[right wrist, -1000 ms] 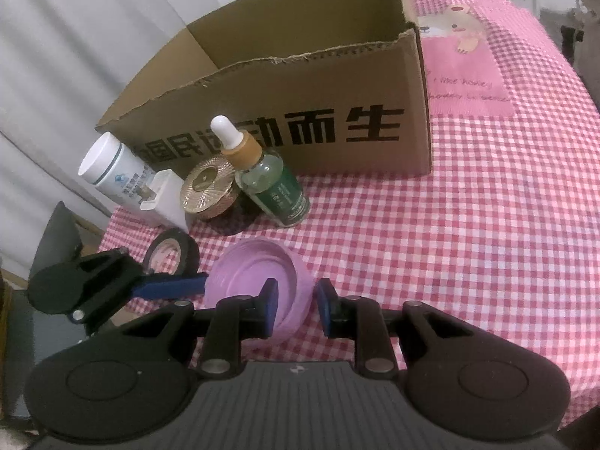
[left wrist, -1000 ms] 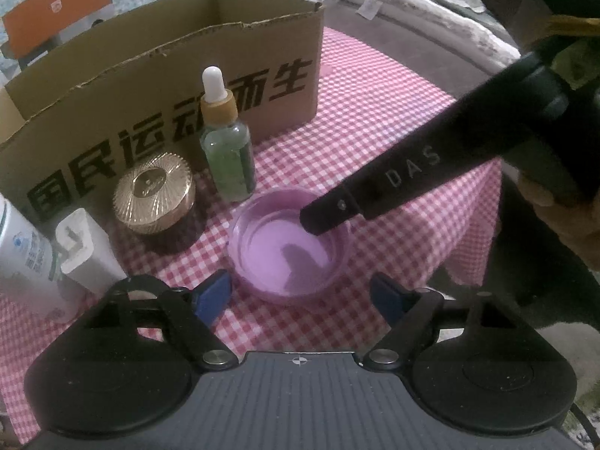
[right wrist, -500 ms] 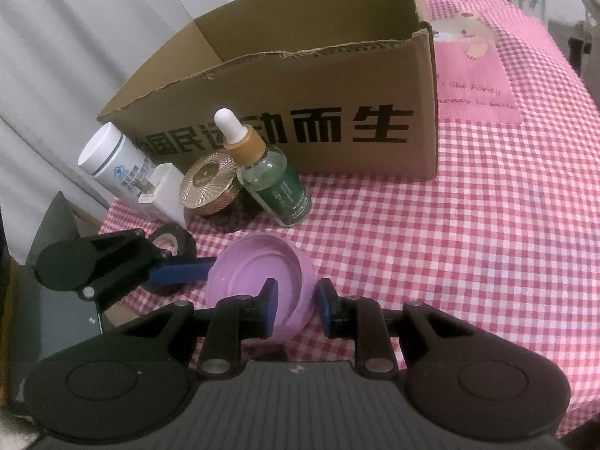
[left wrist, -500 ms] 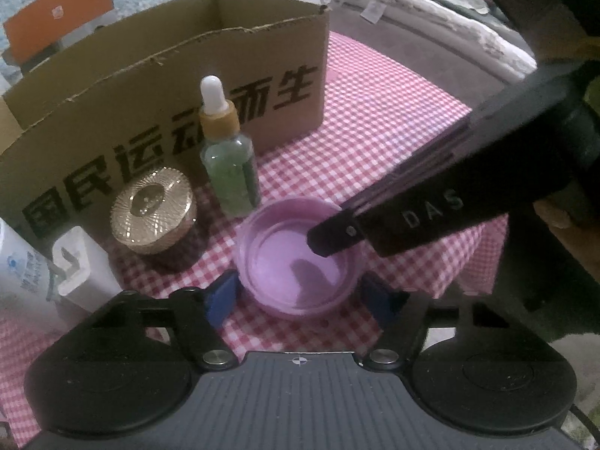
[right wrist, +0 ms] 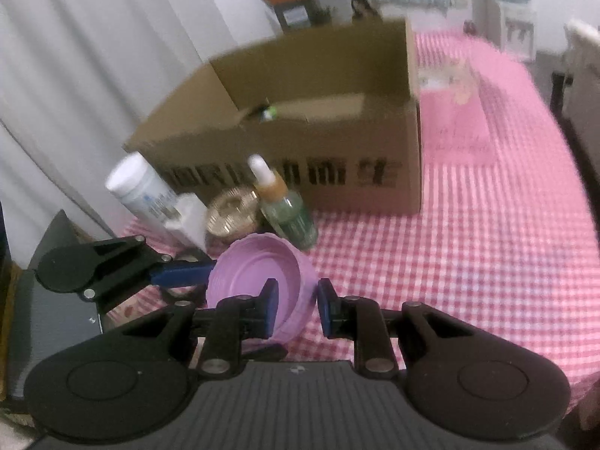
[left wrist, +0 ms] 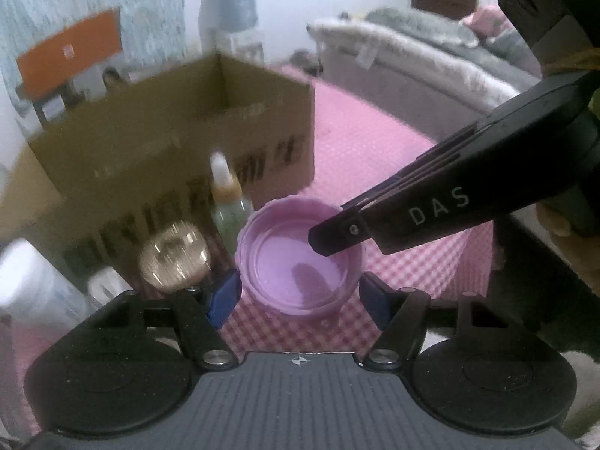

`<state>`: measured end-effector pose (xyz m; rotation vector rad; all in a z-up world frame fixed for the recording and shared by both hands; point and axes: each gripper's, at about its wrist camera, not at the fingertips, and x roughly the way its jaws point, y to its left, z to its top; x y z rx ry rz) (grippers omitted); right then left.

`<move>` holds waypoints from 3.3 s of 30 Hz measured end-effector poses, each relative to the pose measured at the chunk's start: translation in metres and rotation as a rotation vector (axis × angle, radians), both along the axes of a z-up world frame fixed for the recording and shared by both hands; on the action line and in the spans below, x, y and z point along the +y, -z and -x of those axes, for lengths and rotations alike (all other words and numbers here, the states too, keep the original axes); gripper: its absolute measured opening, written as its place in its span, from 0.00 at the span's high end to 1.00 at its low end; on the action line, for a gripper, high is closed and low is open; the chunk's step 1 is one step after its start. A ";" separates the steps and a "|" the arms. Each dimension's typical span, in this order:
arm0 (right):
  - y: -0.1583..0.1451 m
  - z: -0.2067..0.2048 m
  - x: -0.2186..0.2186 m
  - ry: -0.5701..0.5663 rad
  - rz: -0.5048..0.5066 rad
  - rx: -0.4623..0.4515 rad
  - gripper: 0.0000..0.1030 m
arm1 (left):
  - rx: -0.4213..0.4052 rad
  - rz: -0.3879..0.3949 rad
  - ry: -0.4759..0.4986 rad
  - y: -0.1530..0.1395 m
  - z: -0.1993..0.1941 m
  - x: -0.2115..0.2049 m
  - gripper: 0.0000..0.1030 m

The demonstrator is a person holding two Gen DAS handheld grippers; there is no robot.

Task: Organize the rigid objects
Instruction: 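Lift the purple lid with the right tool and carry it into the box, then open the right tool to release the purple lid and withdraw, then reach the right tool to the black tape roll and grasp its rim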

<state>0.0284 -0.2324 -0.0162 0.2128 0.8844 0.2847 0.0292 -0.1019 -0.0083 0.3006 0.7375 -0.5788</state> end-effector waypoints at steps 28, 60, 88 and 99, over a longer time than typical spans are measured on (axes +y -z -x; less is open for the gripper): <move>-0.074 -0.233 0.055 -0.224 -0.116 0.178 0.76 | 0.184 -0.136 -0.162 -0.079 -0.170 0.067 0.33; 0.002 -0.284 0.069 -0.305 -0.255 0.446 0.74 | 0.460 -0.094 -0.191 -0.052 -0.218 0.090 0.15; -0.095 0.009 0.038 -0.103 0.182 -0.271 0.00 | 0.120 0.254 -0.259 -0.057 -0.012 0.133 0.00; -0.053 0.025 0.076 -0.171 0.262 -0.311 0.00 | 0.135 0.311 -0.277 -0.019 0.009 0.145 0.00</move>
